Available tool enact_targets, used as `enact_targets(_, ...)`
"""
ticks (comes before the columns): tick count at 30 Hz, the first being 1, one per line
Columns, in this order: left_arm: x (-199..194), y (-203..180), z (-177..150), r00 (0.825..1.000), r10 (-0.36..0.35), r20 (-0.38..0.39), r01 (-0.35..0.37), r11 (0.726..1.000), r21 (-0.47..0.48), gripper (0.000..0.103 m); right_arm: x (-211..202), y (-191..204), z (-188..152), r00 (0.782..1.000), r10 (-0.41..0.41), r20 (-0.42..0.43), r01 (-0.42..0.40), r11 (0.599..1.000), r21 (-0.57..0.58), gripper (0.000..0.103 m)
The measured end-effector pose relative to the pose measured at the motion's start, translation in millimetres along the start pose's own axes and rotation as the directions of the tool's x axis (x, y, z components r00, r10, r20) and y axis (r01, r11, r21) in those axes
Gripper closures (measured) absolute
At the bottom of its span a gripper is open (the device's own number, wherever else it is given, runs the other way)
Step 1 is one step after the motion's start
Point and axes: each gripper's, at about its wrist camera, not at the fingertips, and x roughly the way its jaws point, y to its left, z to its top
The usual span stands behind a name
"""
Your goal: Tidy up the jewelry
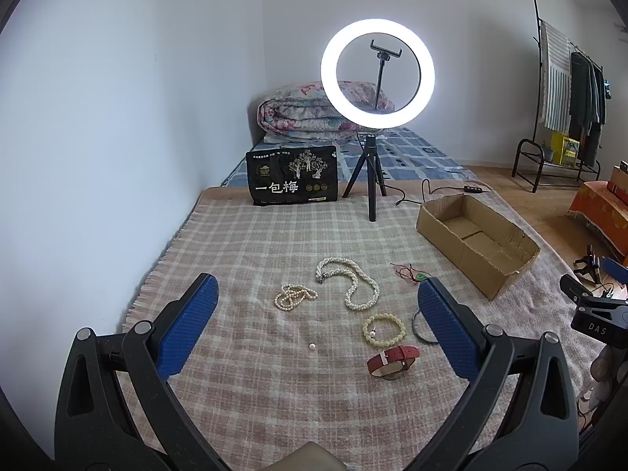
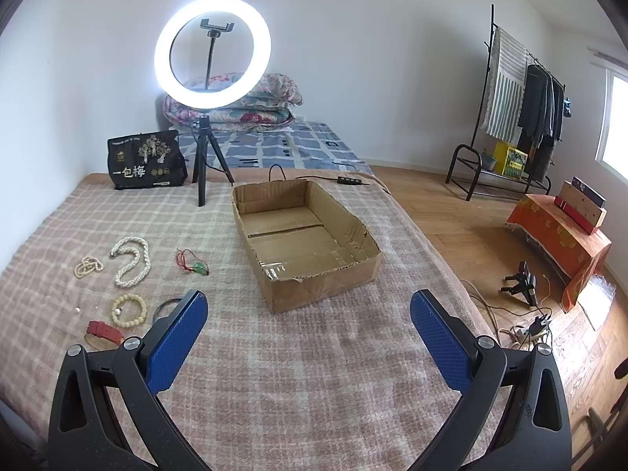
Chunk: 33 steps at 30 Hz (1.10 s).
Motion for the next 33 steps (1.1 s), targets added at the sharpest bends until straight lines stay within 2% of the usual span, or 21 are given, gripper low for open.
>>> enact_targets(33,-0.3,3.2,1.5,1.0,0.0,0.002,0.0,1.0,-0.012,0.0,1.7,3.6,-0.2,1.0,0.002,-0.001,-0.002,1.0,-0.012,0.001)
